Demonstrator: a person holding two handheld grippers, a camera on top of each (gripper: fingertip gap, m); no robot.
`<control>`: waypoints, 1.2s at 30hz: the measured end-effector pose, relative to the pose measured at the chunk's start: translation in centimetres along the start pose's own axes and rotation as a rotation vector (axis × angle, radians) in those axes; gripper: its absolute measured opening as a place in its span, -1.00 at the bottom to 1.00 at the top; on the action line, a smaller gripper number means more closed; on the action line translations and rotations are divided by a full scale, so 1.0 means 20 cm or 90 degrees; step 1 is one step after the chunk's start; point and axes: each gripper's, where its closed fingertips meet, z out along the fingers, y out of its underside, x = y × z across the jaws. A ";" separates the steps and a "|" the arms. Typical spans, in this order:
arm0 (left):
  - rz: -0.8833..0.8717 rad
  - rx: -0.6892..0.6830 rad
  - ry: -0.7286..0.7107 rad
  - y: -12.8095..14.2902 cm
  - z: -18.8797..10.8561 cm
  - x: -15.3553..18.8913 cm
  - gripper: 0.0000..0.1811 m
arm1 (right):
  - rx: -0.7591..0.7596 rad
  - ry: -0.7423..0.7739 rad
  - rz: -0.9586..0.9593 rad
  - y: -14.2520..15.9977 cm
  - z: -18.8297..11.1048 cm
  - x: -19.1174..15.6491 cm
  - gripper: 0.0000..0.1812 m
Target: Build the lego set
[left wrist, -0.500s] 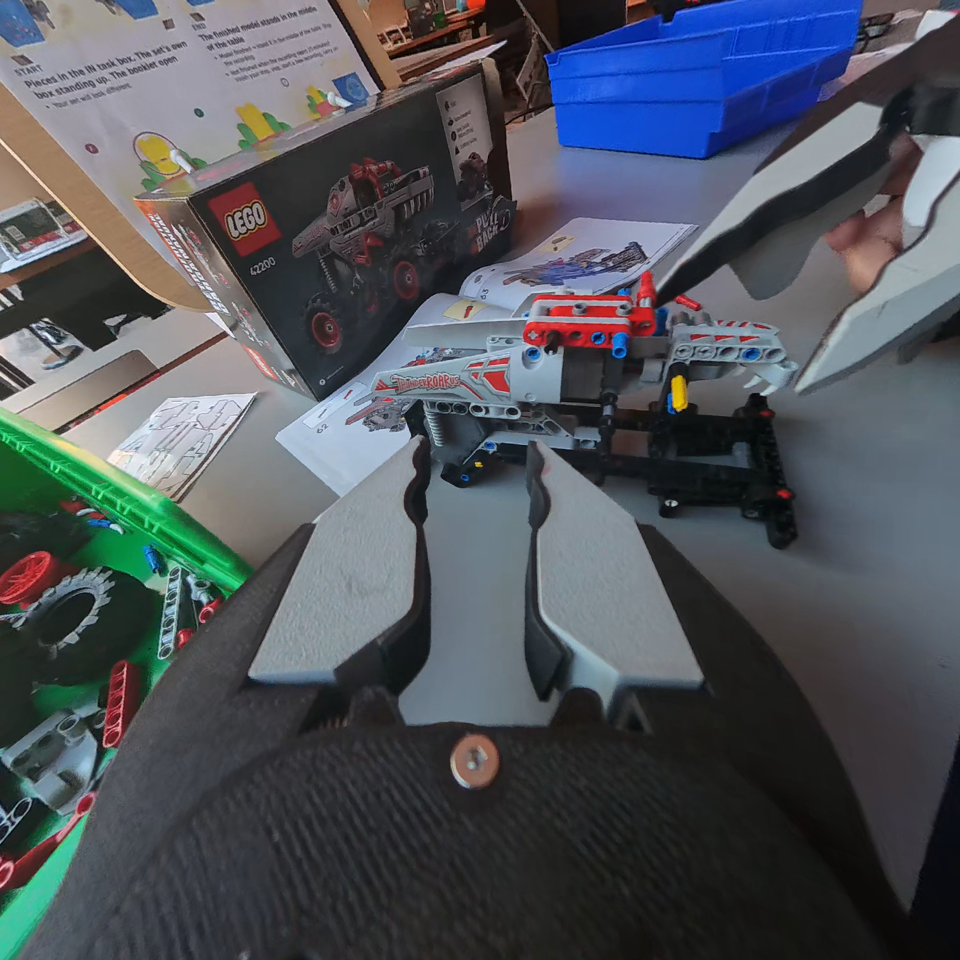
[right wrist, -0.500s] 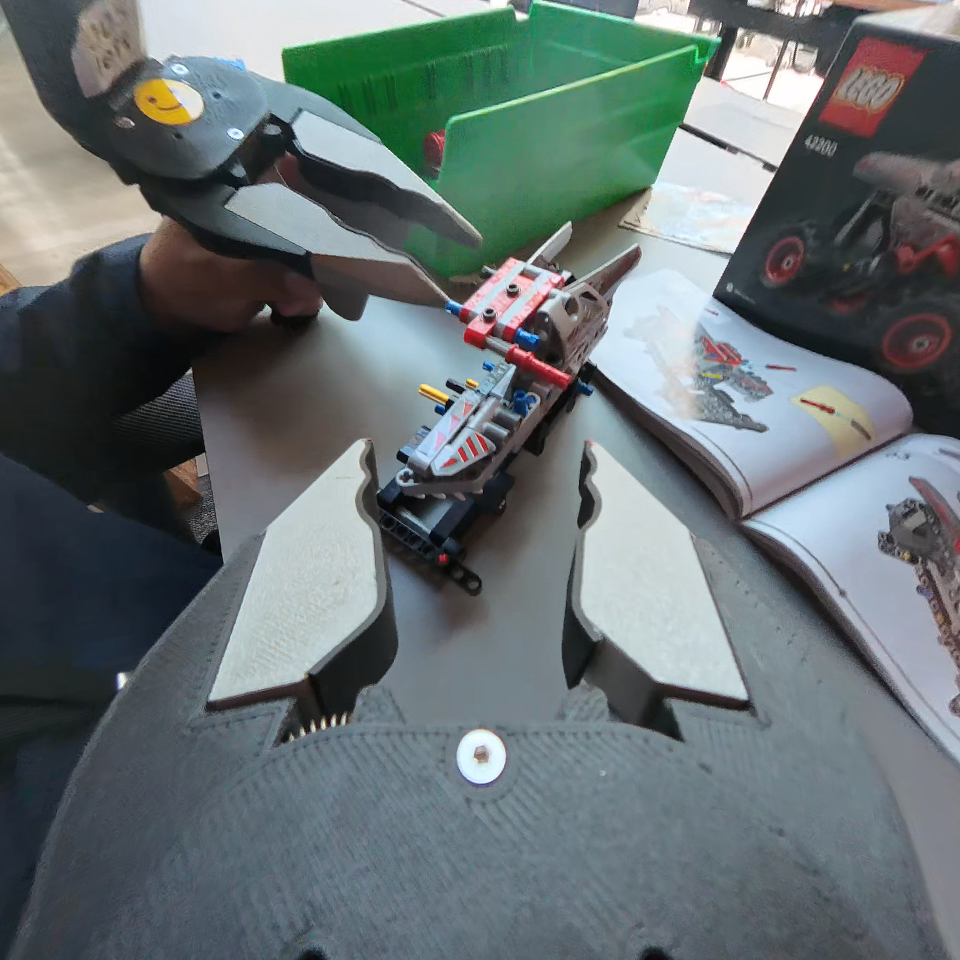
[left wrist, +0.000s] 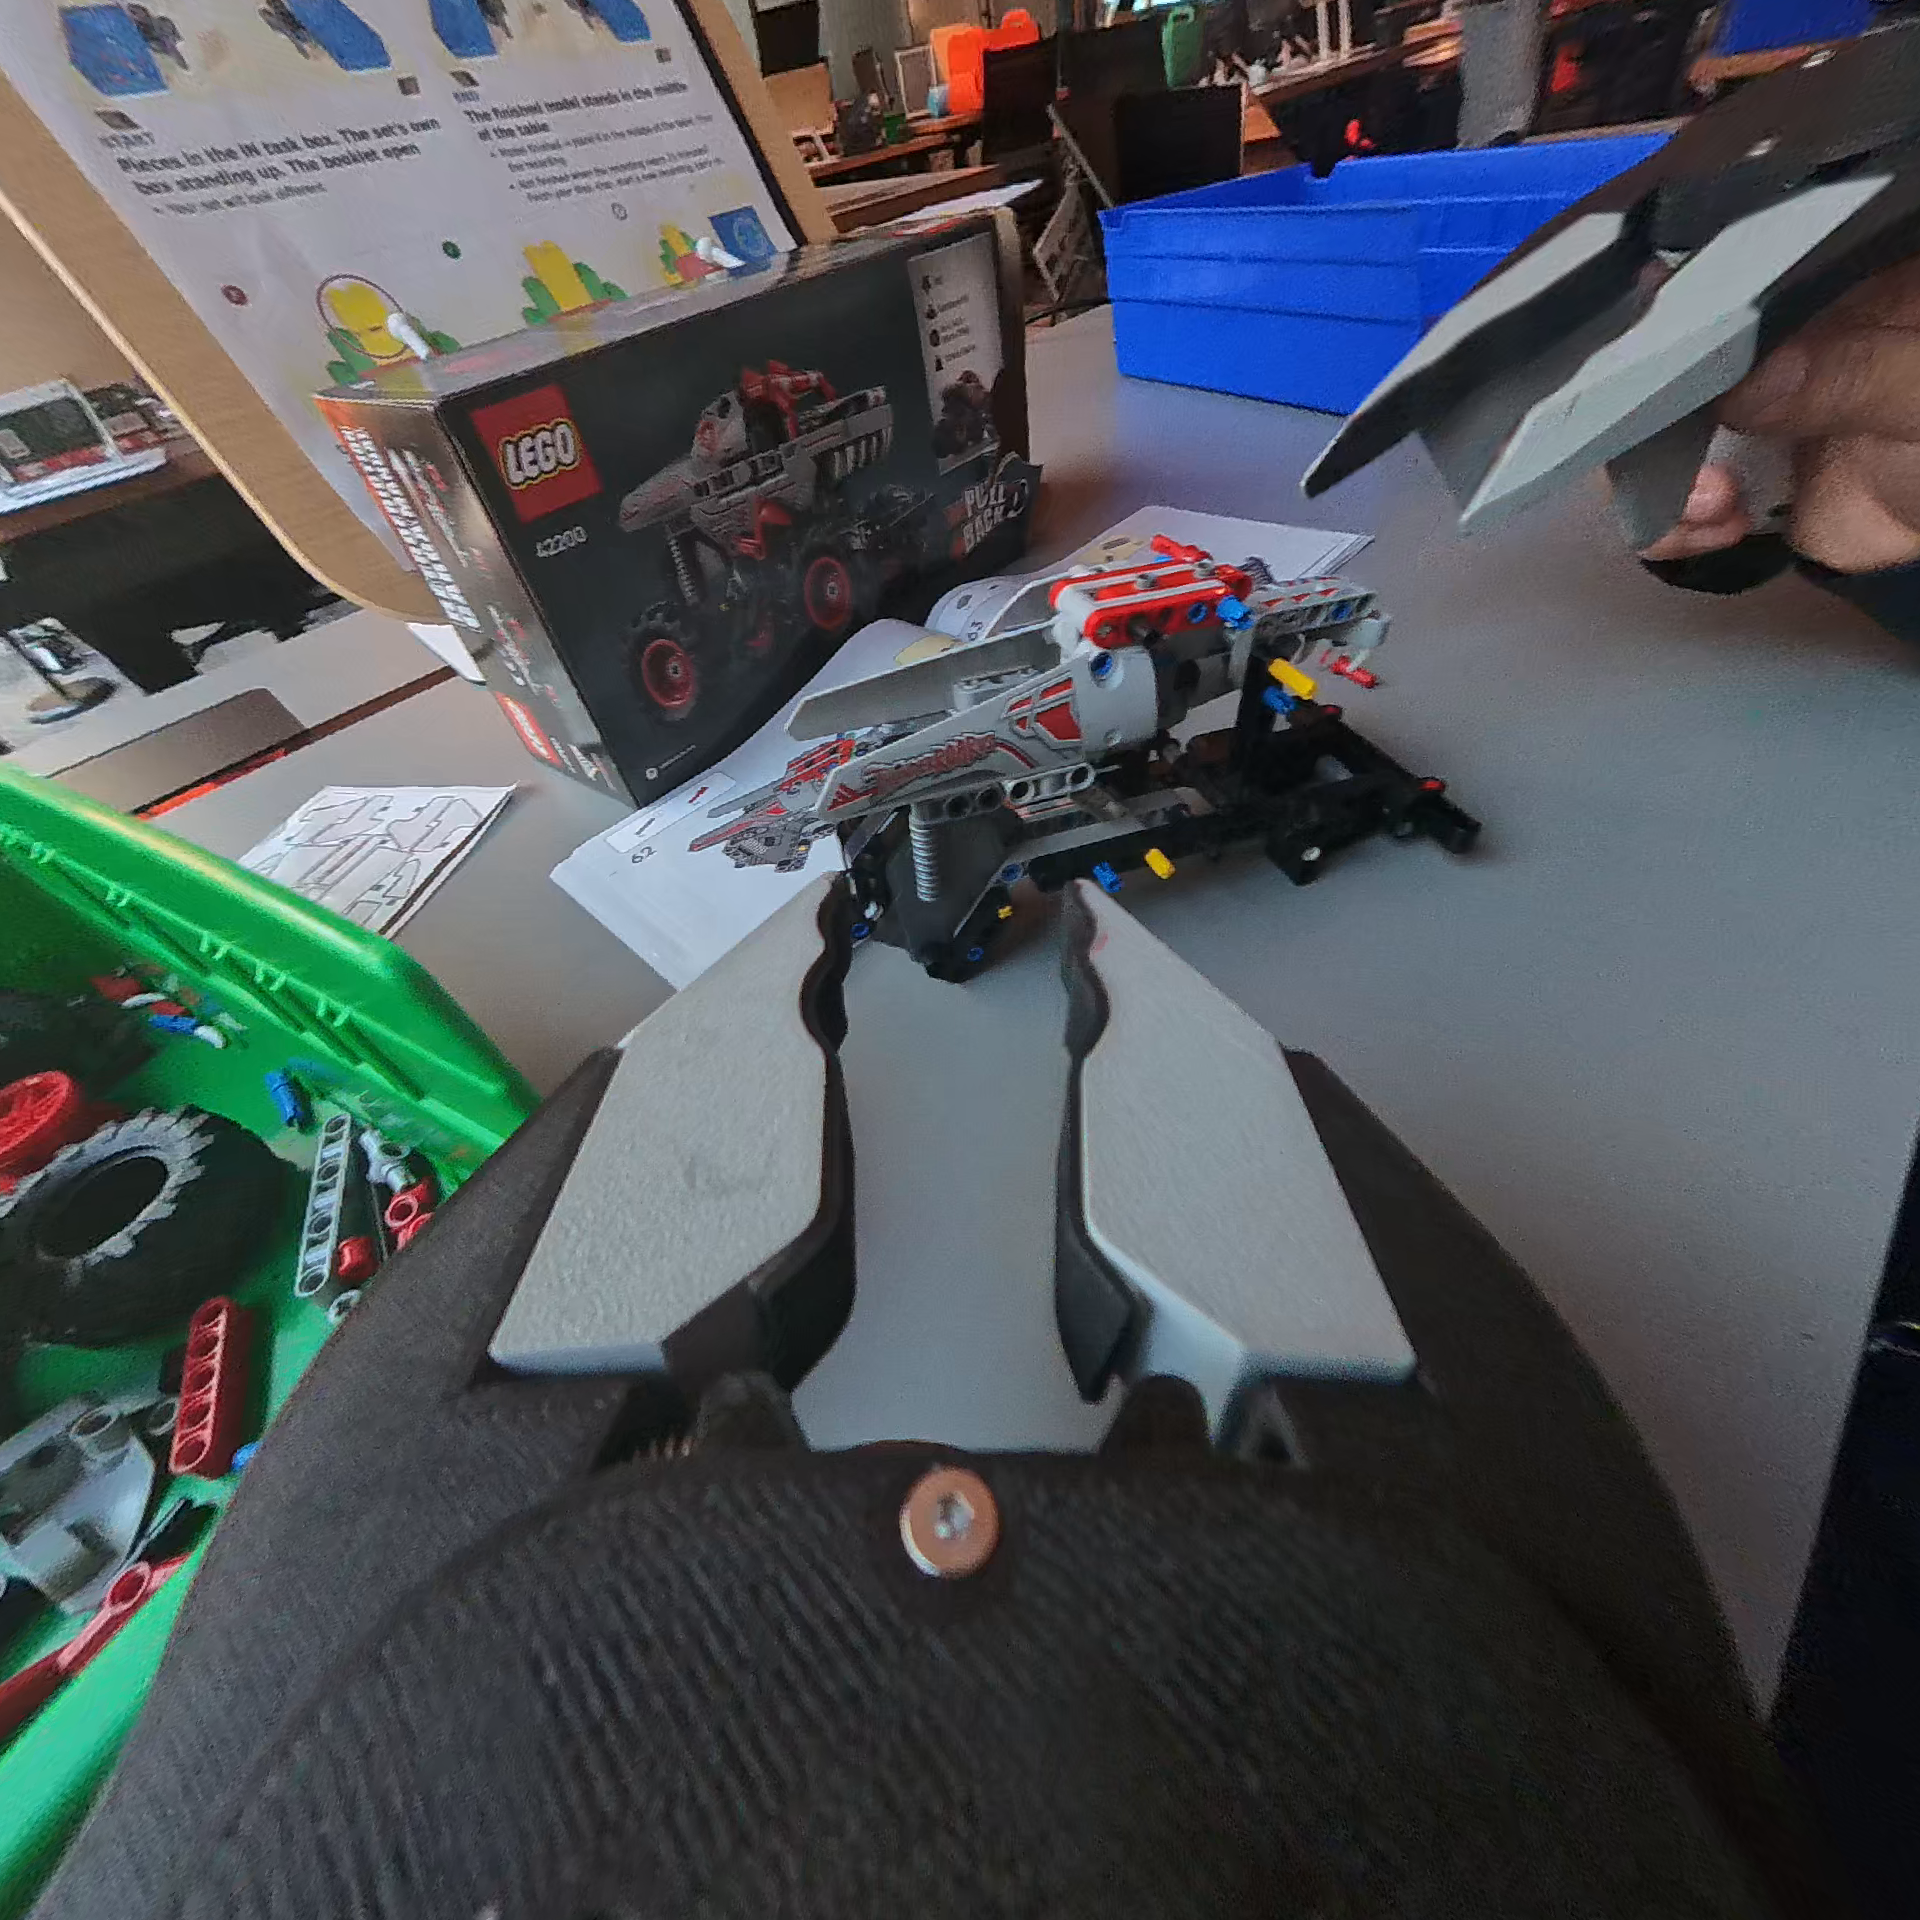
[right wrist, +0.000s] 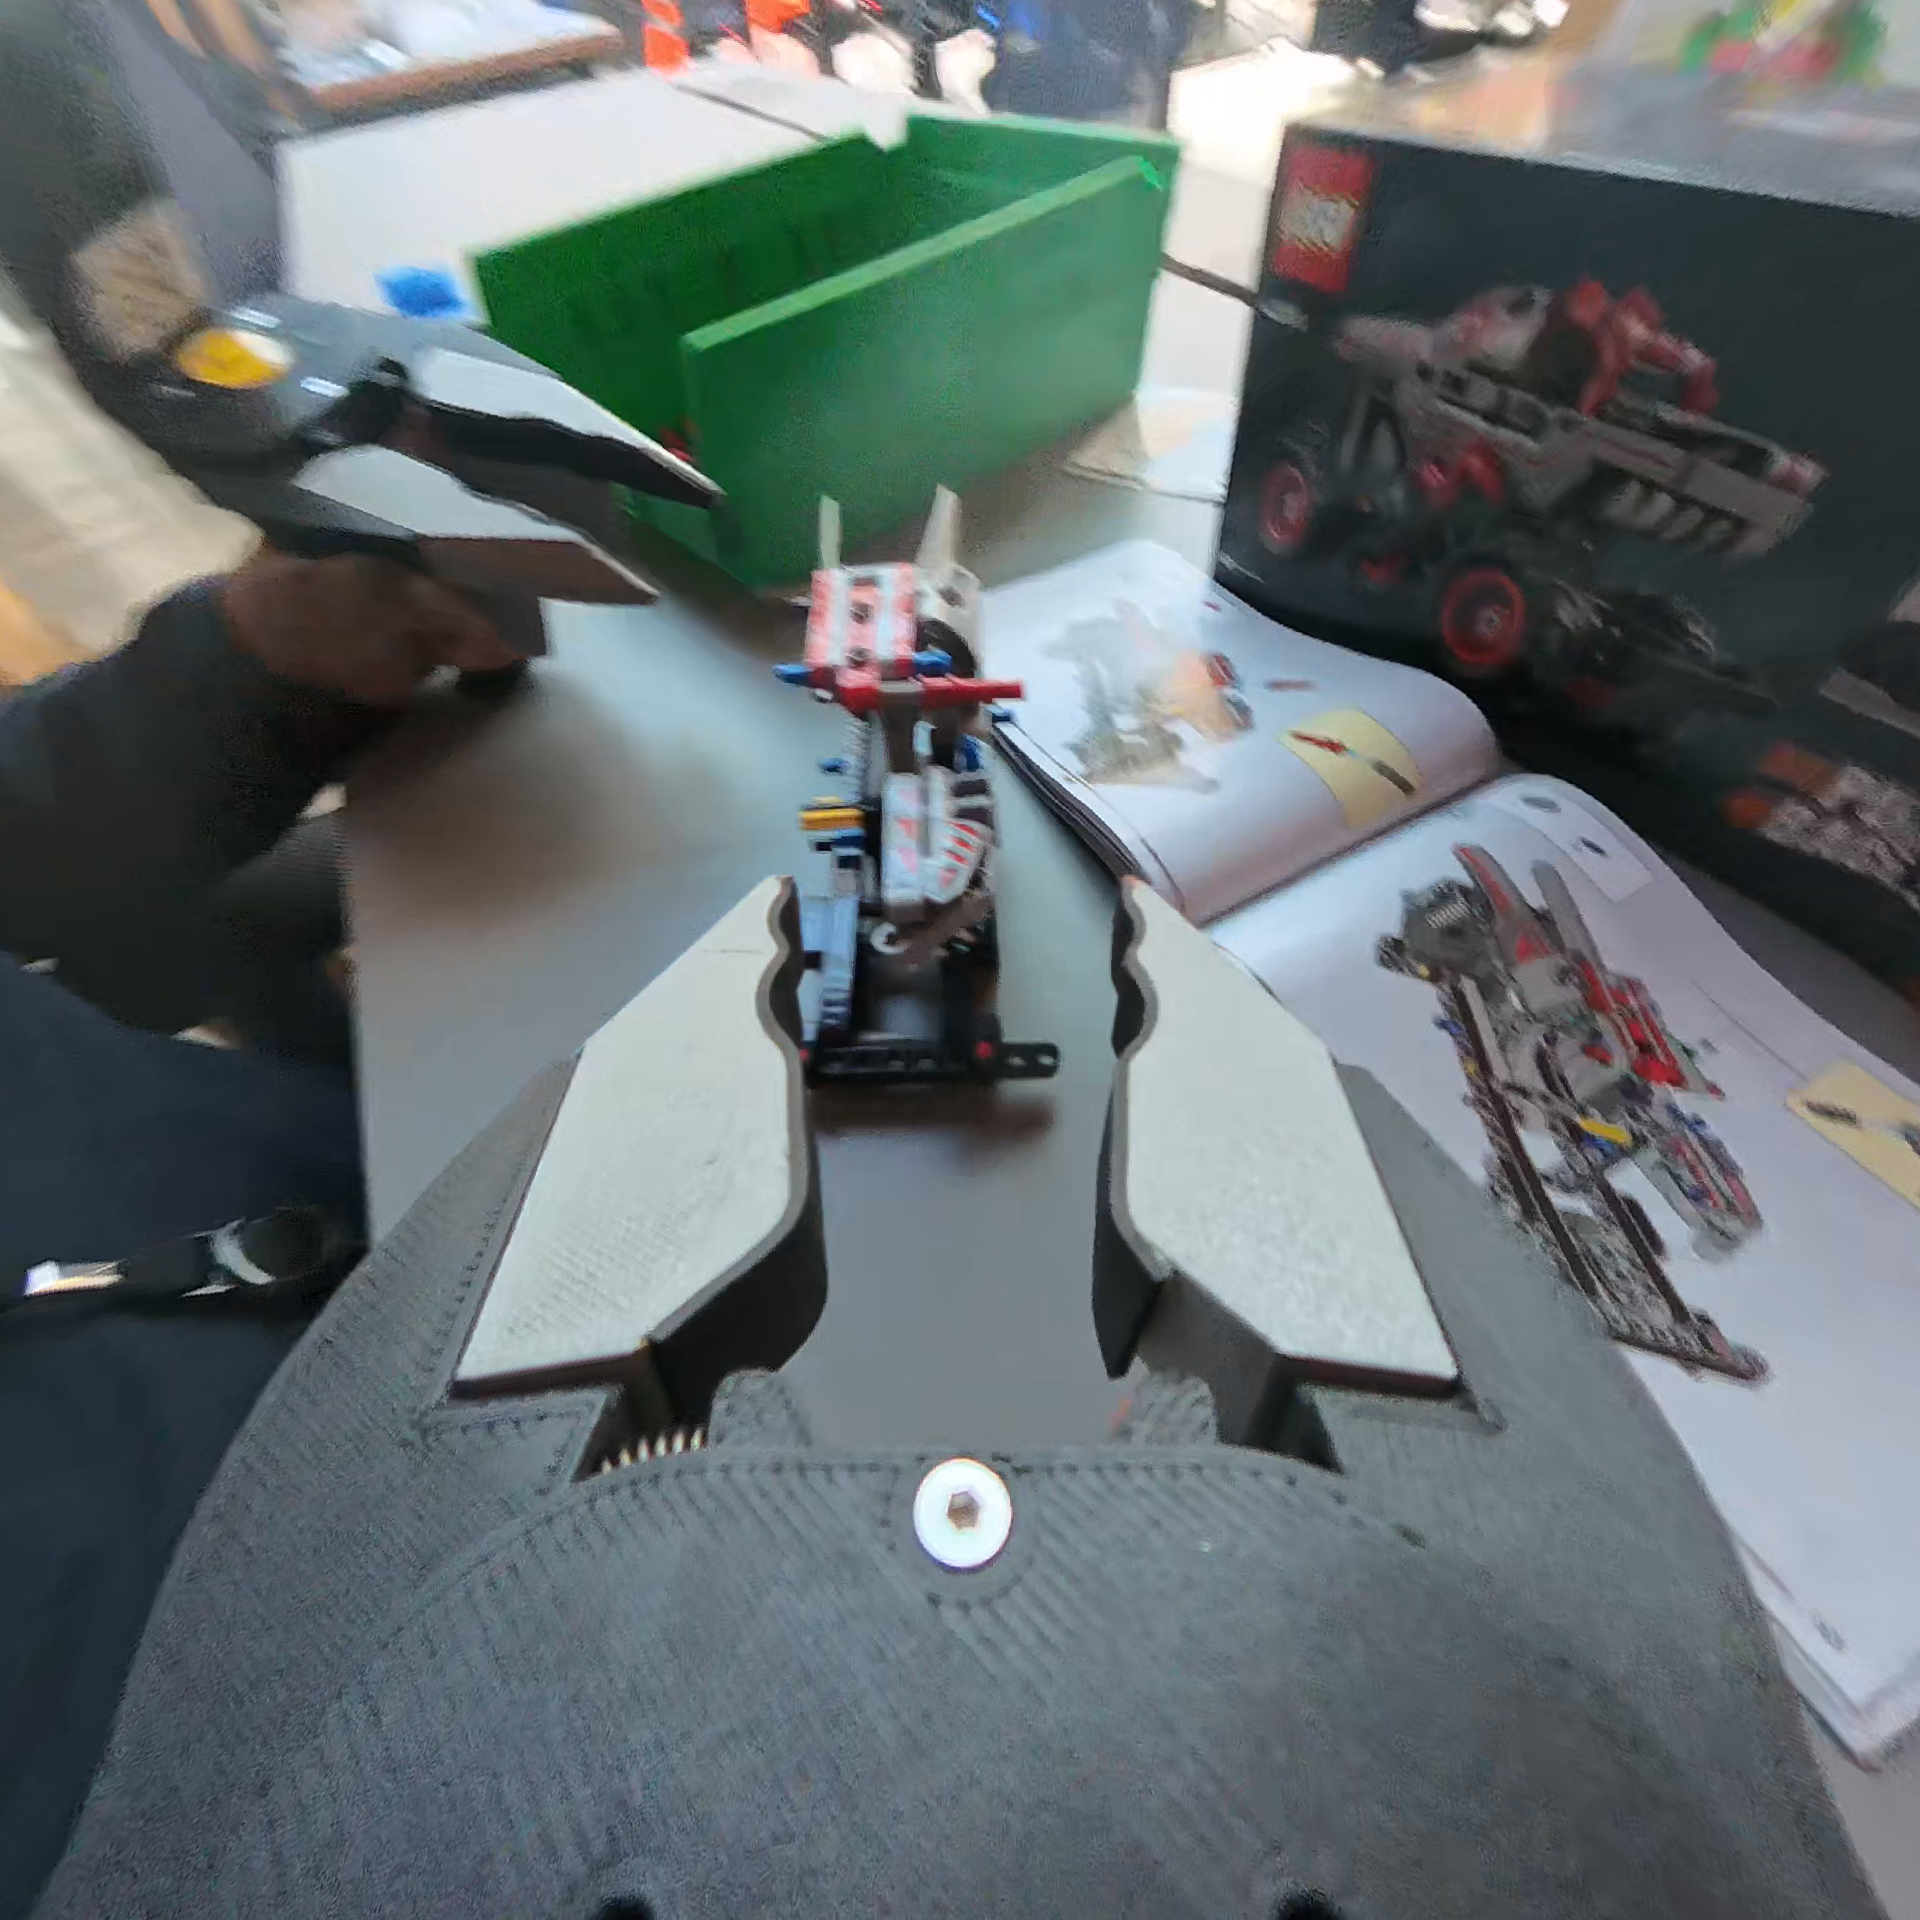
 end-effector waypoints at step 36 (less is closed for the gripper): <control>0.052 -0.100 0.236 -0.05 0.26 0.03 -0.67 | -0.078 -0.065 -0.128 -0.09 0.30 -0.12 -0.48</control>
